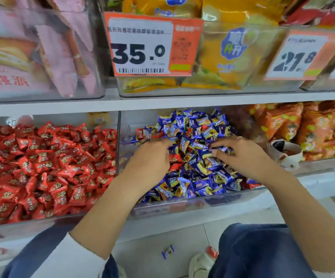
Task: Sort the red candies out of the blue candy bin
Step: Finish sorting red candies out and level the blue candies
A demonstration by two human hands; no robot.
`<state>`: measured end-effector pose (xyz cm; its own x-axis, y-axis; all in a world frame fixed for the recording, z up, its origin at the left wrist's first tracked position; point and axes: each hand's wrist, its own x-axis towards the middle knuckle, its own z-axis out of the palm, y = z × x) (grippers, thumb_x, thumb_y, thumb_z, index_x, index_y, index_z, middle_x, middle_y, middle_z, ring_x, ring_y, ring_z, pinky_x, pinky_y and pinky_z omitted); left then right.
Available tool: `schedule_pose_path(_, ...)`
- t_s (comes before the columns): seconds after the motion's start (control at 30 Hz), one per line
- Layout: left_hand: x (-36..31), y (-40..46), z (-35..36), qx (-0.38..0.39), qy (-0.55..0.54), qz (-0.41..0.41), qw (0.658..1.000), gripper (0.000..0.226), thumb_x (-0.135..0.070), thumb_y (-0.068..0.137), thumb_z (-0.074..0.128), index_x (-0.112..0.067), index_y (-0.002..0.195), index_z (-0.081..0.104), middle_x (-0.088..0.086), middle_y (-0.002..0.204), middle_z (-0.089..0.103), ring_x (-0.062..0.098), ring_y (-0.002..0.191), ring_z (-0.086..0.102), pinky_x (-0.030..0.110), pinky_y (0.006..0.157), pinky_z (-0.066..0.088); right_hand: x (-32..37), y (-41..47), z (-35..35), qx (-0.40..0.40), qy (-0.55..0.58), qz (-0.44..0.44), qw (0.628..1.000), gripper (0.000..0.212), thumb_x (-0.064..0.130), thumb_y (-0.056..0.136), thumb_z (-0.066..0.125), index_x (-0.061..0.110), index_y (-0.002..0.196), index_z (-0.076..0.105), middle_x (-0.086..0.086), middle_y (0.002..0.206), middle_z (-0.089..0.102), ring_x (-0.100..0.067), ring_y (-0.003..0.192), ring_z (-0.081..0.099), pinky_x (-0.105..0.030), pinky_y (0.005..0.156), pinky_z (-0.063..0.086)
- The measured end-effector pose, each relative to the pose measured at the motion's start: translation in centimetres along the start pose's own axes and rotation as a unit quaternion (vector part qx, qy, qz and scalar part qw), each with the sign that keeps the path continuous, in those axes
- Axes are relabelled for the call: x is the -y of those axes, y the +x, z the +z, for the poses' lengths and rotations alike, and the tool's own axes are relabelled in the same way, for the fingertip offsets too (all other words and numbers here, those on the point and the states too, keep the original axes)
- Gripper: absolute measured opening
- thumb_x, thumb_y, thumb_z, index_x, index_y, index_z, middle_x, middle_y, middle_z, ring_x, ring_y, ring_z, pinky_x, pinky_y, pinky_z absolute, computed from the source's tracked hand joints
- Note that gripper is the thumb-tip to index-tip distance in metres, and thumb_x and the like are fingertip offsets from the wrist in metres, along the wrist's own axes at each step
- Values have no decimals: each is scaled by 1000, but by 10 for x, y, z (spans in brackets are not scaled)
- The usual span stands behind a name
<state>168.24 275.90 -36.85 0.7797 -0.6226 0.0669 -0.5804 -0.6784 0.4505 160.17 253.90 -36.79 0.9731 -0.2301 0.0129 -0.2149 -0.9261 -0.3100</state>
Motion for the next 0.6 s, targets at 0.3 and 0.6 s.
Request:
schedule_pose_path(0.3,0,19,30,169,-3,-62,984,46,-42,88,61,-27,128,45,7,120,48,21,98,50,30,83,42,9,11,5,-56,57,-4,997,26,37,92,55,30,114,65,10,113,68,-13,103,62,-31,85,50)
schedule_pose_path(0.6,1,22,37,172,-15,-32,984,31,-29,90,62,-23,118,50,3,107,51,19,91,50,28,74,37,-13,4,-2,-20,61,22,998,25,49,86,58,29,93,71,11,99,69,-12,92,62,-33,78,51)
